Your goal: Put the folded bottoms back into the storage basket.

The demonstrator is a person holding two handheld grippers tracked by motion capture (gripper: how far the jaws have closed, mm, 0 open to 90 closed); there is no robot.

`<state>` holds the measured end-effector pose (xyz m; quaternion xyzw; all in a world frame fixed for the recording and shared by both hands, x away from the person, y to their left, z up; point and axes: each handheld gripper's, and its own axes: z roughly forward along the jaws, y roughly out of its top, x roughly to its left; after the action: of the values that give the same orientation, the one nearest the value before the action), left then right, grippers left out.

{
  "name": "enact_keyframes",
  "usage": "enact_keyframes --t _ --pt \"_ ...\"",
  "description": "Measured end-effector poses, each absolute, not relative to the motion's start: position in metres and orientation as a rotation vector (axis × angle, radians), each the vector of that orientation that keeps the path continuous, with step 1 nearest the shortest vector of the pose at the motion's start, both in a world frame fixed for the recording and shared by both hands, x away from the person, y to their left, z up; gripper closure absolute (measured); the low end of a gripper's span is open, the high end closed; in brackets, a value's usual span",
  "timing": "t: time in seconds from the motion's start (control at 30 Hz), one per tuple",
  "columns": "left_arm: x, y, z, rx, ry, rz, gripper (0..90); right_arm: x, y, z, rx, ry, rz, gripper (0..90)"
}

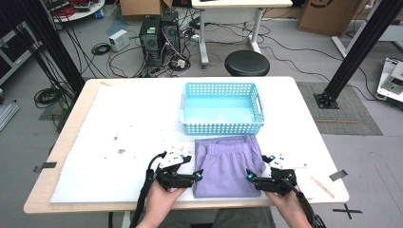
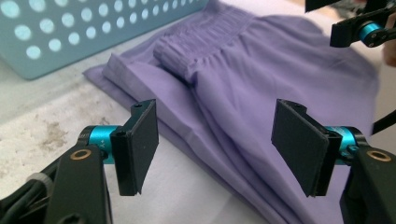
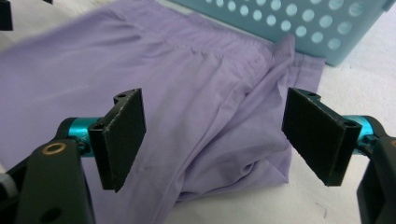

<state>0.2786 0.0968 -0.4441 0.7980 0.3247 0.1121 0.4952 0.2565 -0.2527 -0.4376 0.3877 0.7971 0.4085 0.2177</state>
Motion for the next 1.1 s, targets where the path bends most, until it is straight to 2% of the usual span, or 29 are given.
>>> enact_keyframes --t 0.3,0.47,0.6,0.8,0.97,1.1 --pt "0.285 0.095 -0.448 1.962 0.865 0.241 31.8 0.269 -0.26 -0.444 1.193 2.236 1.007 22.0" --pt "0.287 0.095 -0.448 2.0 0.892 0.238 31.9 0.272 -0.259 -0.446 1.21 2.27 0.973 25.0" --pt "0.285 0.095 -0.446 1.962 0.886 0.212 31.9 0.275 -0.259 -0.447 1.236 2.296 0.961 25.1" --pt "0.289 0.089 -0.45 2.029 0.937 0.168 31.9 0.279 -0.258 -0.448 1.272 2.319 0.953 25.1" --pt "0.291 0.086 -0.451 2.002 0.966 0.141 32.0 0.282 -0.258 -0.448 1.278 2.329 0.944 25.1" --pt "0.294 0.083 -0.451 1.971 0.986 0.107 37.6 0.281 -0.254 -0.448 1.293 2.321 0.93 27.8"
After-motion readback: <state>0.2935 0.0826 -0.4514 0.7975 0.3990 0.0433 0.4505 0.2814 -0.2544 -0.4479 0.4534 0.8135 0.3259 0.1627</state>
